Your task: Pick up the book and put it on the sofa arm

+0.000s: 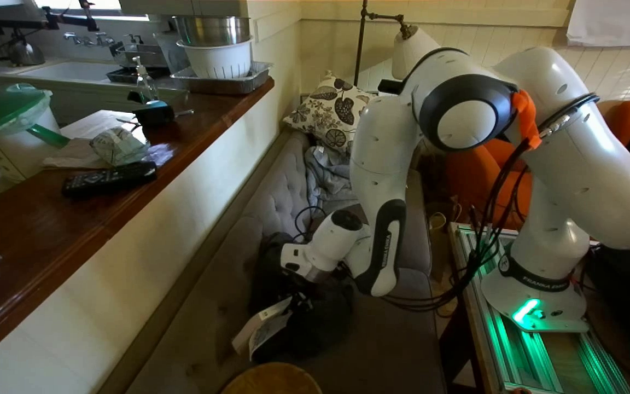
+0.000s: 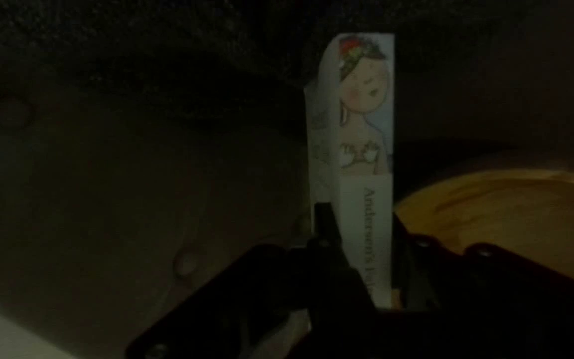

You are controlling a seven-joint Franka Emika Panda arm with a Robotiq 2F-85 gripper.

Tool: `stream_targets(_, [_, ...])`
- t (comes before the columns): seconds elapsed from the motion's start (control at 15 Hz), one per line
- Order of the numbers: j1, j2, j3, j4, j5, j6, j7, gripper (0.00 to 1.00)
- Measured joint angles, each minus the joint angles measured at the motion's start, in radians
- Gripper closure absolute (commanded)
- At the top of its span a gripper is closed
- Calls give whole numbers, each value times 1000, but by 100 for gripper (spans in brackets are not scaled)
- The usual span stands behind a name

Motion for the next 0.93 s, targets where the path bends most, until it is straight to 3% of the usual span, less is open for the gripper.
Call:
stream_targets(0.33, [-15,-108,7,-205,-34,298,-38,94])
stream_targets(0.47, [-16,-148,31,-265,-34,358,-23,94])
stream_targets(0.6, [-20,-195,75,-298,-50,302,28,94])
stream_targets(0.93, [-99,-319,237,-301,-199,-40,212,94])
